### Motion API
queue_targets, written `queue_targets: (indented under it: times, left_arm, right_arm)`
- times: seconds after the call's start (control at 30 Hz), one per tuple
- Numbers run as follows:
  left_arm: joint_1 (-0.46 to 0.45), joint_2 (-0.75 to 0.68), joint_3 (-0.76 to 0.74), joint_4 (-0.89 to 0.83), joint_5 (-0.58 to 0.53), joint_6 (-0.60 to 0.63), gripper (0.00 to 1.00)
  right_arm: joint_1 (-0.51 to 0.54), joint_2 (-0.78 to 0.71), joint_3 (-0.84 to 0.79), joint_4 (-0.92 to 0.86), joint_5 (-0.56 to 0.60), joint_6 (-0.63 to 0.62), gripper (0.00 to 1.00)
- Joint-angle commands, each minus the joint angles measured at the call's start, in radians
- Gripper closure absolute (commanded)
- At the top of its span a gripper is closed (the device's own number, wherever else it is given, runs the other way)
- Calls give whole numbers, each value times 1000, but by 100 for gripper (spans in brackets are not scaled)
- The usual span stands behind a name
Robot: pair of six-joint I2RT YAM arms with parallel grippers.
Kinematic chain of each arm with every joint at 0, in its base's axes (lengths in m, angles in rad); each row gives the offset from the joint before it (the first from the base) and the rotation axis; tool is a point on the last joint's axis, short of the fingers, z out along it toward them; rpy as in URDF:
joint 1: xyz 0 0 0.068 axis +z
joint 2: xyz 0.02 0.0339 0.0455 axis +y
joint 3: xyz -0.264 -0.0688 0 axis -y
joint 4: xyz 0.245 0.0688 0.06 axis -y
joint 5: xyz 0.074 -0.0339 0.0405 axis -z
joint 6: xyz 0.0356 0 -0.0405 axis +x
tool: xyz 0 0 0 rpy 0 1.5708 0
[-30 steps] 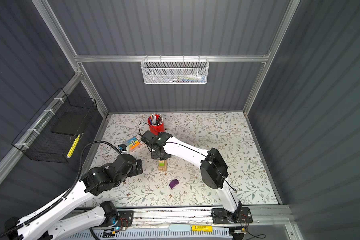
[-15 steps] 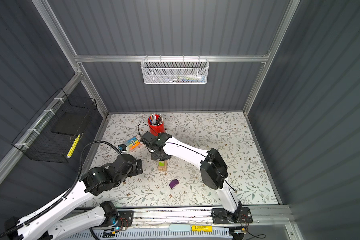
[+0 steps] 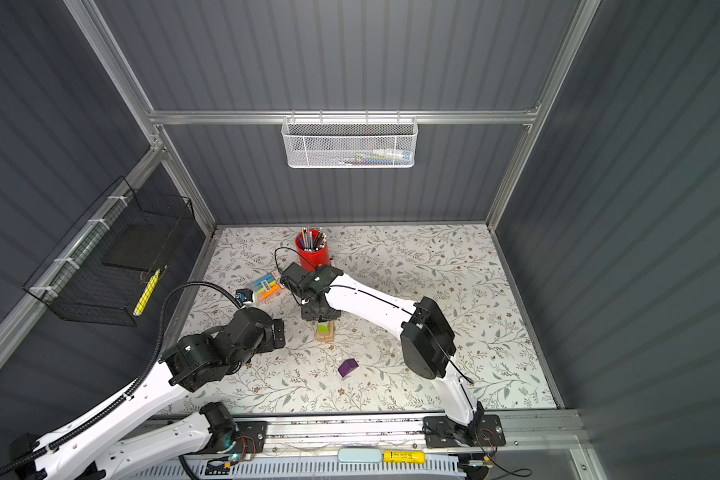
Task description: Build the wood block tower
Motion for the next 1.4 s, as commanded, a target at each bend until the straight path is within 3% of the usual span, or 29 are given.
queue_targets:
  times: [0.0,0.23,0.4,0.87,1.37]
  left_arm:
    - [-3,-6,-14,-21,-18,-14,0]
    - [-4,-14,-15,-22,-25,-12,0]
    - [-4,-21,-18,-23,-29,-10,0]
    - [-4,-36,-22,-35,-39,-9,0]
    - [-3,-32,-25,-32,-42,-9,0]
  right_arm:
    - [4,20,29,-32,21,10,53]
    - [4,9,10,-65,40,75,35]
    - [1,23,-14,-26,17,109,28]
    - [-14,57,-20,7,23,137,29]
    - [-21,77,-20,23,17,119,44]
